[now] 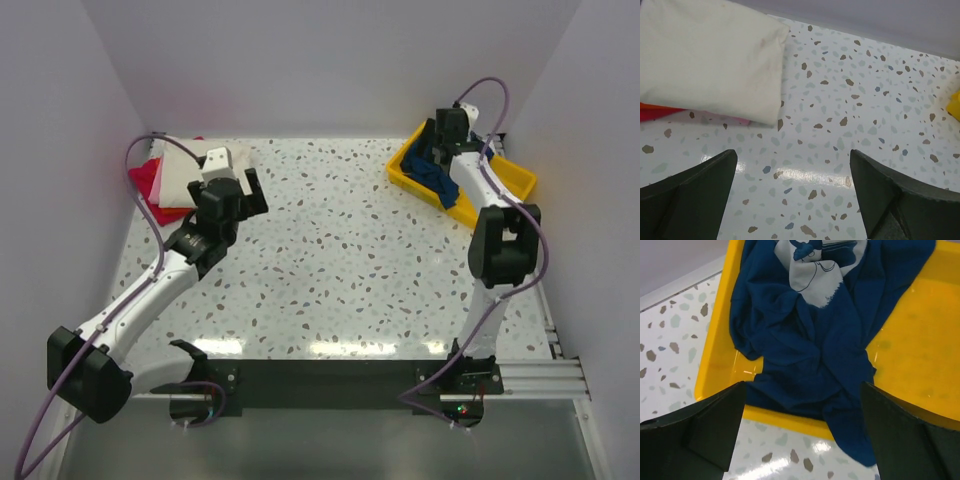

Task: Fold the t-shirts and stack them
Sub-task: Grab the tshirt from the pile

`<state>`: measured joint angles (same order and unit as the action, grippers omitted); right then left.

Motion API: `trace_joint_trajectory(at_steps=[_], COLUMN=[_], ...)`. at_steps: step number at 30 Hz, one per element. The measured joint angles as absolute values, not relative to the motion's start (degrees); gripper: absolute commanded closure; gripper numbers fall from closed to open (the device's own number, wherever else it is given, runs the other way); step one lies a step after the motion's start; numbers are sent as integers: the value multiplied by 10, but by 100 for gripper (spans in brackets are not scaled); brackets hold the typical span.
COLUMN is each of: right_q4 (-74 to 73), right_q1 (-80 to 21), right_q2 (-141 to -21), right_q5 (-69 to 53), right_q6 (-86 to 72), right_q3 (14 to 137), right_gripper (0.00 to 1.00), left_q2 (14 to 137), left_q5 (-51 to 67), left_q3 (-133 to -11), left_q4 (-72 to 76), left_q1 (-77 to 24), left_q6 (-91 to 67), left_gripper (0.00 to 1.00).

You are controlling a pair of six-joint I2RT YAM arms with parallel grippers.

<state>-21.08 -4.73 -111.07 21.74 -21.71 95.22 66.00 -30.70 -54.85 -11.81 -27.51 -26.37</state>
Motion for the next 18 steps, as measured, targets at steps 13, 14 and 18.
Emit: trace_joint_trajectory(at_steps=[13, 14, 18], right_q4=[-231, -232, -238], right_q1=[-41, -41, -41], right_q2=[-1375, -1378, -1390], right_q5=[200, 200, 201], right_q6=[-204, -205, -207], right_q3=[1180, 1181, 1187], right_gripper=[1, 2, 6], left_q2=[685, 691, 698], left_q5=[-293, -293, -293], left_q3=[-538, -538, -538], left_q4=[-103, -104, -114], left_q1=[-275, -275, -275], left_q6=[-258, -259, -269], left_gripper=[0, 0, 0])
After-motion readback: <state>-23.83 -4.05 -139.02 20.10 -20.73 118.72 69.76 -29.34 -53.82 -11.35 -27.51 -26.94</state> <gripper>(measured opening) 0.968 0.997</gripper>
